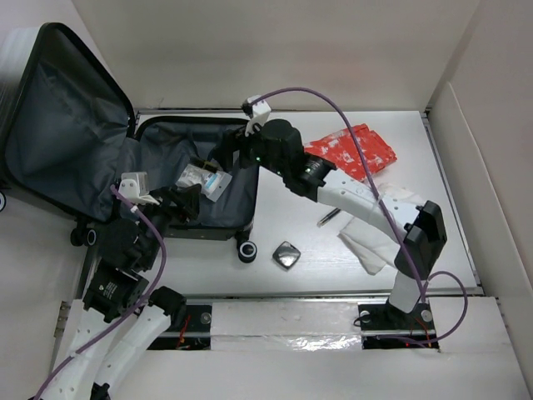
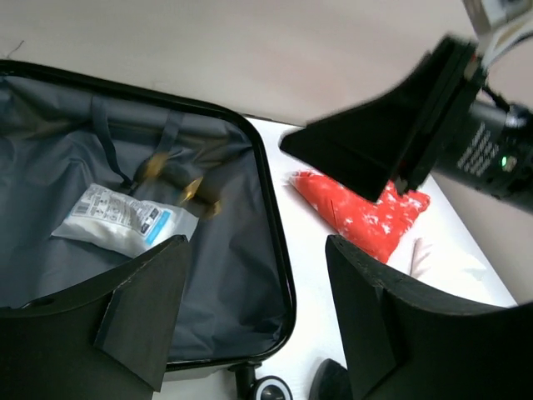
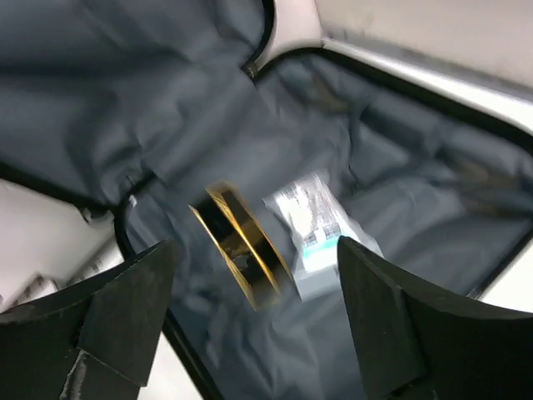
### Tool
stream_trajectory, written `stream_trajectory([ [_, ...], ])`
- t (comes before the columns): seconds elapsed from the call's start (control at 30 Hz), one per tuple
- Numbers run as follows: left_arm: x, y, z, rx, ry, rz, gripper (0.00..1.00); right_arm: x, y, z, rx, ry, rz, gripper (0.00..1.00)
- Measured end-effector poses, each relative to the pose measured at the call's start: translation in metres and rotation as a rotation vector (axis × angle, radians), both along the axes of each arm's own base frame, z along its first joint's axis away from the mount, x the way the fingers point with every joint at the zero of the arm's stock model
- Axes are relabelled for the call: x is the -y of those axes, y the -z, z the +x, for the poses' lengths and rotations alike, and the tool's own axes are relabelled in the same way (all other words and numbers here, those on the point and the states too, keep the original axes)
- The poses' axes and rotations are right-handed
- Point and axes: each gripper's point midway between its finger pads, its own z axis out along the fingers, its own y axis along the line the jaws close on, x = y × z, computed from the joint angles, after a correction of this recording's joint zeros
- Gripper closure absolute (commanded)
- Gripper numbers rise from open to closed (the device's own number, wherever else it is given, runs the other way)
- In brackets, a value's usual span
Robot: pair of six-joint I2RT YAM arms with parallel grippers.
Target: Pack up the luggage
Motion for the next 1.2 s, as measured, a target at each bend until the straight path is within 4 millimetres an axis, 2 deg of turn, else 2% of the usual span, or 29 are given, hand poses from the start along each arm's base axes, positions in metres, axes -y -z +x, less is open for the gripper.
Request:
stream_trajectory([
  [0.07, -0.001, 0.001, 0.001, -0.003, -0.008, 0.000, 0.37, 0.004, 0.006, -0.001, 0.001, 0.008, -0.007, 0.27],
  [0.1, -0.001, 0.002, 0.002, -0.007, -0.008, 0.003, 0.36, 0.023, 0.034, -0.006, -0.036, 0.031, -0.054, 0.44],
  [0.17, 0.001, 0.004, 0.003, -0.015, -0.003, 0.008, 0.37, 0.060, 0.077, -0.011, -0.096, 0.098, -0.132, 0.75],
  [0.2, 0.002, 0.005, 0.004, -0.019, -0.002, 0.010, 0.36, 0.086, 0.103, -0.017, -0.138, 0.149, -0.169, 0.92],
  [0.27, 0.003, 0.006, 0.005, -0.023, 0.004, 0.012, 0.36, 0.138, 0.152, -0.031, -0.224, 0.248, -0.252, 0.99],
  [0.33, 0.005, 0.006, 0.005, -0.025, 0.013, 0.013, 0.36, 0.186, 0.189, -0.043, -0.292, 0.355, -0.301, 0.95],
  [0.37, 0.006, 0.007, 0.005, -0.026, 0.018, 0.014, 0.36, 0.210, 0.207, -0.051, -0.325, 0.405, -0.327, 0.87],
  [0.4, 0.007, 0.007, 0.005, -0.028, 0.022, 0.014, 0.36, 0.230, 0.223, -0.059, -0.359, 0.454, -0.346, 0.64],
  [0.5, 0.008, 0.007, 0.005, -0.030, 0.028, 0.015, 0.36, 0.270, 0.252, -0.072, -0.431, 0.563, -0.385, 0.33],
  [0.57, 0.009, 0.008, 0.005, -0.031, 0.032, 0.016, 0.36, 0.282, 0.259, -0.072, -0.454, 0.609, -0.392, 0.31],
  [0.7, 0.009, 0.008, 0.005, -0.031, 0.035, 0.016, 0.36, 0.295, 0.268, -0.061, -0.484, 0.678, -0.373, 0.31],
  [0.93, 0.013, 0.008, 0.004, -0.034, 0.053, 0.018, 0.36, 0.306, 0.299, -0.044, -0.555, 0.731, -0.372, 0.32],
  [1.07, 0.017, 0.012, 0.006, -0.047, 0.071, 0.023, 0.36, 0.302, 0.301, -0.026, -0.563, 0.739, -0.347, 0.43],
  [1.17, 0.018, 0.013, 0.006, -0.051, 0.076, 0.025, 0.36, 0.296, 0.303, -0.017, -0.567, 0.733, -0.335, 0.54],
  [1.2, 0.018, 0.013, 0.006, -0.050, 0.077, 0.024, 0.36, 0.294, 0.305, -0.017, -0.570, 0.725, -0.336, 0.61],
])
